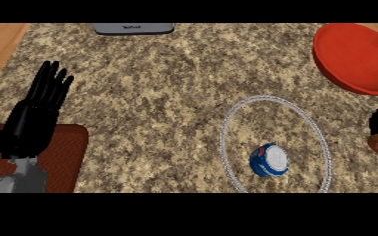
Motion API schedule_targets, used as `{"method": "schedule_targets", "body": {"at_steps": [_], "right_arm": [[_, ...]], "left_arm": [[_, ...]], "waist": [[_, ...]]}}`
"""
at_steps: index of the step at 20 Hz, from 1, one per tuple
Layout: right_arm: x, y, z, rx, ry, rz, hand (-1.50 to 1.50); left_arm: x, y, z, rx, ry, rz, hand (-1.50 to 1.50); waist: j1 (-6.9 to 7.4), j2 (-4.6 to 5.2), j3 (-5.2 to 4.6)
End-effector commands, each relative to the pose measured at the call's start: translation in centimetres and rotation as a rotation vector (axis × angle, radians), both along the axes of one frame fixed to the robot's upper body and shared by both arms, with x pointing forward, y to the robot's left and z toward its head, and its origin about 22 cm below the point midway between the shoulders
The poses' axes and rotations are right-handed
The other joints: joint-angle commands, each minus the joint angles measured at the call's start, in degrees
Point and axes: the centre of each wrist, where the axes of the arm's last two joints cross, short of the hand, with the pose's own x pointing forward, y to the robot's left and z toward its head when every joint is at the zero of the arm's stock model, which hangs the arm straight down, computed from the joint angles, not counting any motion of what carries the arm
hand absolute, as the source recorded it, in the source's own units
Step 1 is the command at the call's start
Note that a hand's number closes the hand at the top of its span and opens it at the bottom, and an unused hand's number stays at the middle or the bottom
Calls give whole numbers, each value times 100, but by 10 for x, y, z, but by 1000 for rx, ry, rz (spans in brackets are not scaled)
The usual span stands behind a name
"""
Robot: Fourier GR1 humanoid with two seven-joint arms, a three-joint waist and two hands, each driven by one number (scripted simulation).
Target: Pick the sweet potato from the placemat and place it in the bowl
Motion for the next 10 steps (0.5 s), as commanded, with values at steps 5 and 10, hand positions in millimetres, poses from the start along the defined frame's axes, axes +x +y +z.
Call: {"method": "schedule_targets", "body": {"at_steps": [5,10], "right_arm": [[-6,-42,100,118,-292,-209,150],[-4,-49,120,152,-370,-344,150]], "left_arm": [[5,-11,-11,-8,9,-20,0],[15,-8,3,8,-1,-30,0]], "waist": [[45,15,-8],[156,34,-3]]}}
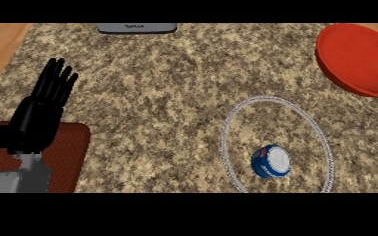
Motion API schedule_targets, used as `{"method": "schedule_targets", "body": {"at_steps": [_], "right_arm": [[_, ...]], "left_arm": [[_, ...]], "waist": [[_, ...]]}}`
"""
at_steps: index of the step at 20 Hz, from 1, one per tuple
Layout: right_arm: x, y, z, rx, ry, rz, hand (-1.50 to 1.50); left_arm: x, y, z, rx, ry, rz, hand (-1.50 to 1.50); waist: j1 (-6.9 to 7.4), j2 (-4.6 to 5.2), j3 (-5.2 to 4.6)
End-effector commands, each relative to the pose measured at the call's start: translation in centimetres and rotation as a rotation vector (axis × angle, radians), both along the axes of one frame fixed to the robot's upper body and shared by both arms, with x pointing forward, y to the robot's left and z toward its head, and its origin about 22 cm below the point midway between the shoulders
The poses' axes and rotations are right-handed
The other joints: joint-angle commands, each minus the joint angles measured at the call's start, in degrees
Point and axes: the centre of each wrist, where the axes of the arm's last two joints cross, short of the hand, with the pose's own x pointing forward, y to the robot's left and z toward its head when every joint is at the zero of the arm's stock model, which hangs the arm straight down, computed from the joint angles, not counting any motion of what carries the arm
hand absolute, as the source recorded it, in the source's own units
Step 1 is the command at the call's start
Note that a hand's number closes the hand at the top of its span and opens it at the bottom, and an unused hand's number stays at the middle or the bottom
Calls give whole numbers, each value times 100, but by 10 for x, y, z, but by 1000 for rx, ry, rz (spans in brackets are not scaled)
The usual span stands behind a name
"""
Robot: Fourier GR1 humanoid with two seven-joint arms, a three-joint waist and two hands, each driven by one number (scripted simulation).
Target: Pick the sweet potato from the placemat and place it in the bowl
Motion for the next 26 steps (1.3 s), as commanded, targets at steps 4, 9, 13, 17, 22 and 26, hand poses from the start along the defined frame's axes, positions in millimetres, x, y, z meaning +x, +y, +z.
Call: {"method": "schedule_targets", "body": {"at_steps": [4,9,13,17,22,26], "right_arm": [[12,-29,45,138,-73,-167,150],[46,-25,21,183,-88,-232,150],[69,-24,18,246,-89,-228,150],[81,-28,6,297,-96,-257,150],[102,-14,-5,286,-92,-264,150],[103,-17,-5,238,-54,-293,150]], "left_arm": [[7,-9,1,-2,-16,-41,0],[2,3,7,-17,-18,-46,0],[20,-19,11,-11,-1,-43,0],[14,-27,4,-28,-32,-91,0],[22,-21,11,2,-30,-96,0],[17,-23,4,0,-44,-81,0]], "waist": [[212,54,7],[296,64,10],[329,89,14],[445,133,22],[489,171,27],[558,197,30]]}}
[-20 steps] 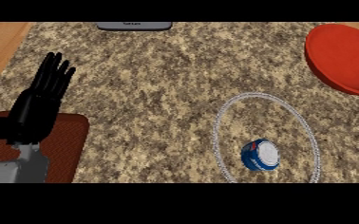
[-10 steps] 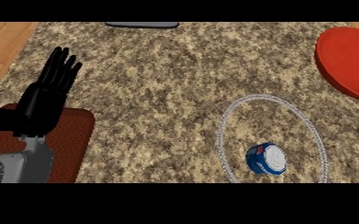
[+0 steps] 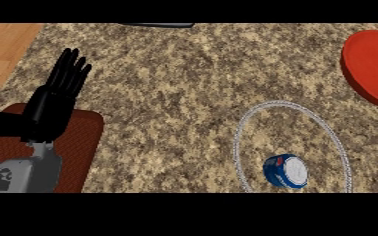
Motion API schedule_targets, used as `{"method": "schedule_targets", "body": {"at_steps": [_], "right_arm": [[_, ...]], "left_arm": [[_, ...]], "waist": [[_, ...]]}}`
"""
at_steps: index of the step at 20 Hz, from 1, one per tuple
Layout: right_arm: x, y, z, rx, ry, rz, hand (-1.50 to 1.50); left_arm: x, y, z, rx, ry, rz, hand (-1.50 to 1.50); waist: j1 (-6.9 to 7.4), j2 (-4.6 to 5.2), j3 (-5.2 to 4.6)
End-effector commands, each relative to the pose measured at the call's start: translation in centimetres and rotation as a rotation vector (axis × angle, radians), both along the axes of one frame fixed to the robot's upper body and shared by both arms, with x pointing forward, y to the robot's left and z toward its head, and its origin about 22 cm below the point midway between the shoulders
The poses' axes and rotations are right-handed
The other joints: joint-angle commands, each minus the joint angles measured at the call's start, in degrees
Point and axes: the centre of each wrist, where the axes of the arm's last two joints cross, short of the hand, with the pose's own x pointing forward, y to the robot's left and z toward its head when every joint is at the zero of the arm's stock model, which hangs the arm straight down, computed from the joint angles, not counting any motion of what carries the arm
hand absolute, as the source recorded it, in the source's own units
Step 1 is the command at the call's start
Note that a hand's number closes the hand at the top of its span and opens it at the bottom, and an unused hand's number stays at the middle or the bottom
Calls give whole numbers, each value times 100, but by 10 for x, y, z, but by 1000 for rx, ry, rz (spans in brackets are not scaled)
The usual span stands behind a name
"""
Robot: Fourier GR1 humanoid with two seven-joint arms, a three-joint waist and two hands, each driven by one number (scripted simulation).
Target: Pick the sweet potato from the placemat and place it in the bowl
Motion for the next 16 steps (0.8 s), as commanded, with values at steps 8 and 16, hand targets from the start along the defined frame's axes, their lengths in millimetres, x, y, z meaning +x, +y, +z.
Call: {"method": "schedule_targets", "body": {"at_steps": [8,16], "right_arm": [[11,17,-53,52,315,-51,-150],[21,25,-43,311,158,136,-150]], "left_arm": [[2,-13,0,-8,-20,-25,0],[7,2,10,2,-36,-13,0]], "waist": [[189,94,19],[143,94,34]]}}
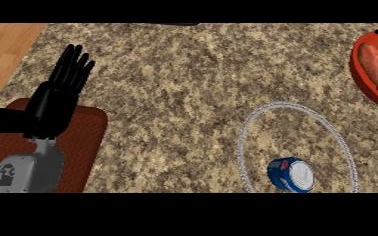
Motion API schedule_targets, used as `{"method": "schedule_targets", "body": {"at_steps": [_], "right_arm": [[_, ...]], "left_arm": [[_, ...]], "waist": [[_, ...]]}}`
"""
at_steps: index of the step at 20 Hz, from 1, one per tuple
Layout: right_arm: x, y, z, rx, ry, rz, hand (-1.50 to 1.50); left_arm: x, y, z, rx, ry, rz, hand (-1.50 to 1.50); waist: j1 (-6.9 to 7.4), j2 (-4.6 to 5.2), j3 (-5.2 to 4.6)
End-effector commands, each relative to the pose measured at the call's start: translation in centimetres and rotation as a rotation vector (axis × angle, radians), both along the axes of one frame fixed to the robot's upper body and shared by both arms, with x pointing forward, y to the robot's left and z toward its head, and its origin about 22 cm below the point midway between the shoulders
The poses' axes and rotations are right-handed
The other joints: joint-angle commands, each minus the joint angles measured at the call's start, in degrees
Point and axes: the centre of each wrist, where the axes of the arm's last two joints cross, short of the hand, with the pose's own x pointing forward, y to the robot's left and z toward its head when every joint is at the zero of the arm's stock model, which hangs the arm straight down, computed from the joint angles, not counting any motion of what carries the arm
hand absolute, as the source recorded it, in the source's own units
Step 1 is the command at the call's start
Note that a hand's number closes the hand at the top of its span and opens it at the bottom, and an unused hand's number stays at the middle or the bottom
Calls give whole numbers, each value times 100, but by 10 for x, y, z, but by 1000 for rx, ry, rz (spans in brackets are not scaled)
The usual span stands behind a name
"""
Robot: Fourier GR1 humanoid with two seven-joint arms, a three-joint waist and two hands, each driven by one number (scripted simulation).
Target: Pick the sweet potato from the placemat and place it in the bowl
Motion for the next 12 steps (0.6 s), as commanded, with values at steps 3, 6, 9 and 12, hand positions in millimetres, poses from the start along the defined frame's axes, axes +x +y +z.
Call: {"method": "schedule_targets", "body": {"at_steps": [3,6,9,12], "right_arm": [[1,-1,1,383,-148,-5,-150],[-7,-17,21,522,-200,-46,-150],[-27,-39,23,564,-236,-119,-150],[-51,-65,37,566,-241,-165,-150]], "left_arm": [[0,5,-2,-4,9,-4,0],[-3,5,-1,-1,19,13,0],[-2,6,3,-3,1,32,0],[-8,6,-6,-1,7,9,0]], "waist": [[-87,-9,8],[-66,-17,6],[-103,10,13],[-132,13,14]]}}
